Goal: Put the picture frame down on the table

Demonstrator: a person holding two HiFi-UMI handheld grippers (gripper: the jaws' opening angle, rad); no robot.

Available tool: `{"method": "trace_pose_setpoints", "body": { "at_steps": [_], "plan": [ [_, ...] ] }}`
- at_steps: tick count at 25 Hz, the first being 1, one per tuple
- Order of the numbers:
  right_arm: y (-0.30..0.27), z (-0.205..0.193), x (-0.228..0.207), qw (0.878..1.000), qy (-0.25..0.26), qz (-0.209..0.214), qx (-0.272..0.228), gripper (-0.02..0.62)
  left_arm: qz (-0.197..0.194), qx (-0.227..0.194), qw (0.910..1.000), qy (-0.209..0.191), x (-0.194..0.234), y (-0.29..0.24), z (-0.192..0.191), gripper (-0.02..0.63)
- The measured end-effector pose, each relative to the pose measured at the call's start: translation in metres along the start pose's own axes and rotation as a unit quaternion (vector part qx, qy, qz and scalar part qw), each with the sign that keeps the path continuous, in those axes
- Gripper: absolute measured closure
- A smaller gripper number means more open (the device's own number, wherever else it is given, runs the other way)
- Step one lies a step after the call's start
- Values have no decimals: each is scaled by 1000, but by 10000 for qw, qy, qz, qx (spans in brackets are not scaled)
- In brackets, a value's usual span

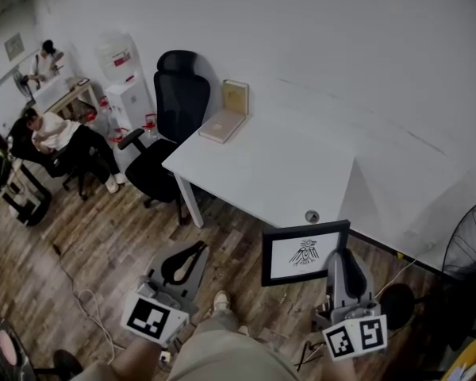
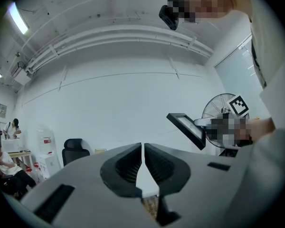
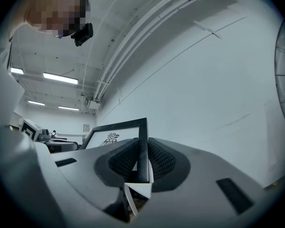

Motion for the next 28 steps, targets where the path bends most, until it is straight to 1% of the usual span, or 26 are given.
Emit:
{"method": "trace_pose_setpoints", "body": {
  "at_steps": [9, 14, 18, 23, 28],
  "plan": [
    [-7, -8, -15, 9998, -22, -181, 88, 512, -240, 34, 9997, 14, -5, -26, -5, 571],
    [-28, -14, -27, 9996, -30, -218, 166, 511, -289, 66, 9995, 69, 2, -46, -8, 571],
    [-57, -23, -30, 9995, -39, -164, 276, 511, -250, 115, 9995, 123, 21, -64, -17, 571],
    [-108, -35, -39, 9990, -66, -104, 439, 511, -176, 242, 9993, 224, 54, -99, -31, 571],
    [-165, -52, -50, 9979, -118, -161, 617, 511, -270, 369, 9985, 313, 92, -143, -46, 571]
  ]
}}
Point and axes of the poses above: the fingertips, and each gripper's own axes: y backward along the fingers, x to its left, z out of its top, the point moved 3 cm from there along y, backward along the fingers, and after that the axes turned 2 degrees about z, right-handed, at the moved point
